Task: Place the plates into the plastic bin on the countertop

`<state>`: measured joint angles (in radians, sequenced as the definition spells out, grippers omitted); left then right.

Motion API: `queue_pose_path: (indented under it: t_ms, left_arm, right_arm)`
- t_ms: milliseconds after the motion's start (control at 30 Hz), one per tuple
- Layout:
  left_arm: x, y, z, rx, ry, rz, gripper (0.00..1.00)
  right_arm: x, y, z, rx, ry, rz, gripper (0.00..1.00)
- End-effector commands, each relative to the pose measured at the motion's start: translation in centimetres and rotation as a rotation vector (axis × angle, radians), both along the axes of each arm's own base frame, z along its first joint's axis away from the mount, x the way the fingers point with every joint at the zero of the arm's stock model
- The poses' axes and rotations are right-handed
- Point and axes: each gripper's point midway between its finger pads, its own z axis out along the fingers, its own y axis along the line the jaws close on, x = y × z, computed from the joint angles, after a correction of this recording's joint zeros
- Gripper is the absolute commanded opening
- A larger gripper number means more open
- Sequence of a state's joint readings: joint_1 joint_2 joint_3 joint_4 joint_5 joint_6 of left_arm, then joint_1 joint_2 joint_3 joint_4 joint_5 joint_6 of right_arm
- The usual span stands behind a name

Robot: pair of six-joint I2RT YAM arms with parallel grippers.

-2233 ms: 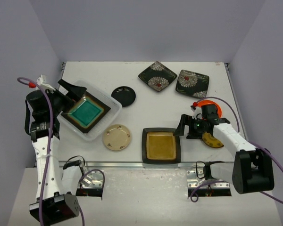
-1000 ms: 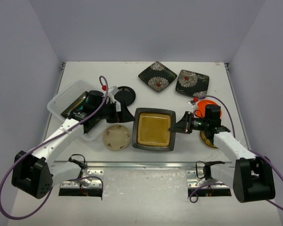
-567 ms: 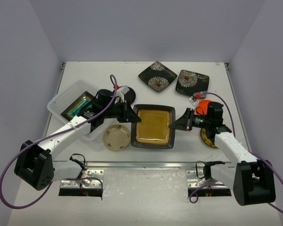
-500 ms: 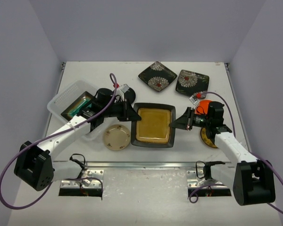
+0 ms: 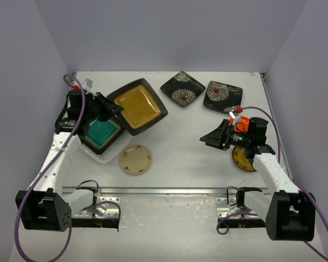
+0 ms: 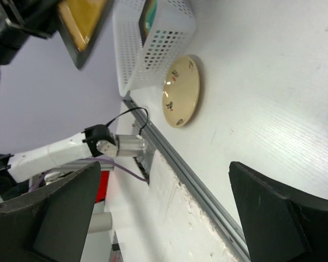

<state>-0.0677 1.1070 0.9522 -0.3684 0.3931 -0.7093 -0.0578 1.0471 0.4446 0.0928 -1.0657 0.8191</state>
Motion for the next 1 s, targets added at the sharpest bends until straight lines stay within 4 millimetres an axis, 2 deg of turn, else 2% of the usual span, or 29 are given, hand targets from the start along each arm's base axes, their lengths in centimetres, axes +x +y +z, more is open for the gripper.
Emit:
queue_pose_path:
  t_ms: [0,33,67,133,233,433,633,800,867,967]
  left_arm:
    - [1.9,6.5,5.1,-0.059,-0.085,0.256,0.0]
    - [2.1,9.4,4.6,-0.046,-0.071,0.347,0.0]
    - [2.0,11.0,3.9,-0.038,-0.053,0.397,0.0]
    - [1.6,15.7,2.3,0.016,-0.03,0.532,0.0]
    - [1.4,18.3,0.4,0.03,0.018,0.578,0.0]
    - [1.1,20.6,-2.8,0.052,0.089,0.62,0.0]
    - [0.6,20.3,-6.6,0.05,0.166,0.596,0.0]
    - [0.3,20.6,-9.0,0.057,0.206,0.606,0.02]
    - [0.3,20.6,-10.0,0.053,0.235,0.602,0.14]
    - [0.1,20.9,-11.0,0.063,0.277,0.614,0.55]
  right_arm:
    - [0.6,-1.0,0.0,-0.109,-0.055,-0.037,0.99]
    - [0.5,-1.1,-0.3,-0.12,-0.049,-0.039,0.99]
    - [0.4,-1.2,-0.4,-0.131,-0.049,-0.042,0.99]
    - [0.5,-1.5,-0.5,-0.163,-0.066,-0.049,0.99]
    - [0.3,-1.6,-0.9,-0.183,-0.06,-0.048,0.99]
    - [0.1,-1.8,-1.4,-0.212,-0.068,-0.048,0.99]
    - [0.1,-2.0,-1.9,-0.221,-0.055,-0.052,0.99]
    - [0.1,-2.0,-2.0,-0.229,-0.06,-0.052,0.99]
    - [0.1,-2.0,-2.0,-0.23,-0.06,-0.052,0.99]
    - [0.0,-2.0,-2.0,-0.231,-0.06,-0.05,0.99]
